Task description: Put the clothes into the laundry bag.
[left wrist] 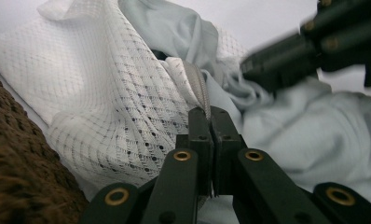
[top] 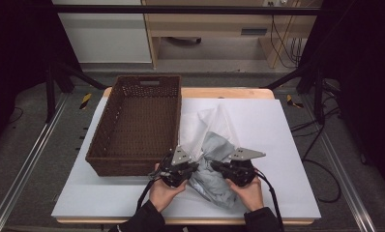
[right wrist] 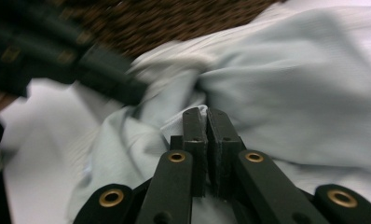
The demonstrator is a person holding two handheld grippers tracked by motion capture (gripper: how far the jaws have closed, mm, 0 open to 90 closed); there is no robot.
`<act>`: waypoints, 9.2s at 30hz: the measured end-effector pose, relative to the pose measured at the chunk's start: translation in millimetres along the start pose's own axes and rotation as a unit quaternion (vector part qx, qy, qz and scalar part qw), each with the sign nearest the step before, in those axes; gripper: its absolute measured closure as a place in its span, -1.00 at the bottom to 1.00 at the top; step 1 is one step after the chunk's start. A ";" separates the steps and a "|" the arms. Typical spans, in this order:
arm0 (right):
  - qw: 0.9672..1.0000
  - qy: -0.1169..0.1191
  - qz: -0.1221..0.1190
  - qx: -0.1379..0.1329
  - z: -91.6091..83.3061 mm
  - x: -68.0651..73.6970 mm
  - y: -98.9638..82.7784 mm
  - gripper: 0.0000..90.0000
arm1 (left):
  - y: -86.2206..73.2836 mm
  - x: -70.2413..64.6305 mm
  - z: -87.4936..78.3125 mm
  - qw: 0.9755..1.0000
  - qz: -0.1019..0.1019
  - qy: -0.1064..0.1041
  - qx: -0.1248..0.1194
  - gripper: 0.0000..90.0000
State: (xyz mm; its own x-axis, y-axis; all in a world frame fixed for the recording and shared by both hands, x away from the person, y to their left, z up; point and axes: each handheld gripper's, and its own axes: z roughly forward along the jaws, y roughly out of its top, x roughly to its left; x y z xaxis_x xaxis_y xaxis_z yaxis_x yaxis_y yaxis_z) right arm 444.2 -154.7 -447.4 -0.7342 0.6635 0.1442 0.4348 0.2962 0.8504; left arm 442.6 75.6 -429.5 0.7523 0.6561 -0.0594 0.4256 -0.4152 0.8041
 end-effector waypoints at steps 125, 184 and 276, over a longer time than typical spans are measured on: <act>0.993 -0.117 -0.026 -0.002 49.8 12.7 6.8 0.91 | 13.6 -13.9 -18.3 0.999 0.043 0.002 -0.013 0.97; 0.997 -0.067 0.004 0.050 32.9 18.8 -8.2 0.11 | -0.9 -7.2 -8.4 0.999 0.037 0.020 0.007 0.96; 0.970 -0.221 0.084 0.060 -68.3 -32.7 -49.4 0.95 | -7.5 -7.7 9.0 0.999 0.038 0.002 0.018 0.94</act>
State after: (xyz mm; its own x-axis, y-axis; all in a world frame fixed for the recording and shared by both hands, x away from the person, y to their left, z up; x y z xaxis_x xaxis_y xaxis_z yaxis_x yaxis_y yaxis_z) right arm 411.1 -237.9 -459.5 -0.3635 0.9314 0.0213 0.6059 0.2190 0.7648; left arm 438.2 67.9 -440.3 0.7812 0.6243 0.0027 0.3853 -0.4855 0.7848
